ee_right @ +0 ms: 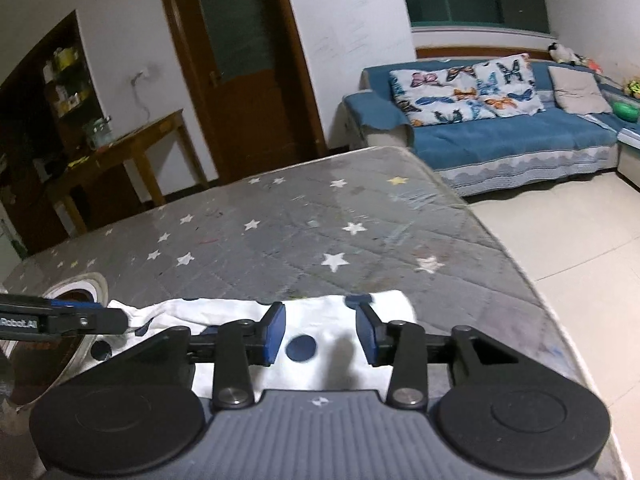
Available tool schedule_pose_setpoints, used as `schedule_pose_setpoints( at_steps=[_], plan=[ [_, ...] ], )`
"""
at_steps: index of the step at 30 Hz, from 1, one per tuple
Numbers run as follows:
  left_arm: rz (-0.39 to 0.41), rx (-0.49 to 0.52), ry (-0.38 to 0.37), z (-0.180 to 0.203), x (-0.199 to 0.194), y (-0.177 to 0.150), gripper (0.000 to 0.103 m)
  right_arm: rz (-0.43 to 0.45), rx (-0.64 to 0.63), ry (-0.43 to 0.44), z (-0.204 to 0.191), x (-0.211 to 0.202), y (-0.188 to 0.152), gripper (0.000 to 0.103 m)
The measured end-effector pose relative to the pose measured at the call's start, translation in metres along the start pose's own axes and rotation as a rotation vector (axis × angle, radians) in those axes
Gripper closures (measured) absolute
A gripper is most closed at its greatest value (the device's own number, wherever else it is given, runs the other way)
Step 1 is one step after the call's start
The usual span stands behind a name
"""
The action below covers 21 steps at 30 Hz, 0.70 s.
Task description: Fold clothes
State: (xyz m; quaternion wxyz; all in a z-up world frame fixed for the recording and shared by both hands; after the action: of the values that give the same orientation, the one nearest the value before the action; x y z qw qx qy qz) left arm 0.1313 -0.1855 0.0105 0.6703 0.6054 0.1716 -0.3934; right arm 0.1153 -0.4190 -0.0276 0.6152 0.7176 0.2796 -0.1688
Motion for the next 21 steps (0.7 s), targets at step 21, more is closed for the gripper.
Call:
schedule_pose_setpoints(
  at_steps=[21],
  plan=[
    [-0.026,-0.012,0.026,-0.014,-0.006,-0.014,0.043,-0.028,-0.023,0.019,-0.017,-0.034,-0.035,0.052]
  ],
)
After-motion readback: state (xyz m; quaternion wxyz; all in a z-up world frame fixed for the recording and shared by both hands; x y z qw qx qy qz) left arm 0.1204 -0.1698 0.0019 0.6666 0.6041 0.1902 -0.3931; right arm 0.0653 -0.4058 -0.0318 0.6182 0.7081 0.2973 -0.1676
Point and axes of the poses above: each gripper's, at about its wrist camera, not at the fingertips, and x roughly the way its jaws point, z to its right, y to its top, the point moved 3 cm from there along x, roughly the way its jaws point, and after that the axes turned 3 degrees about -x, right-handed, at the moved point
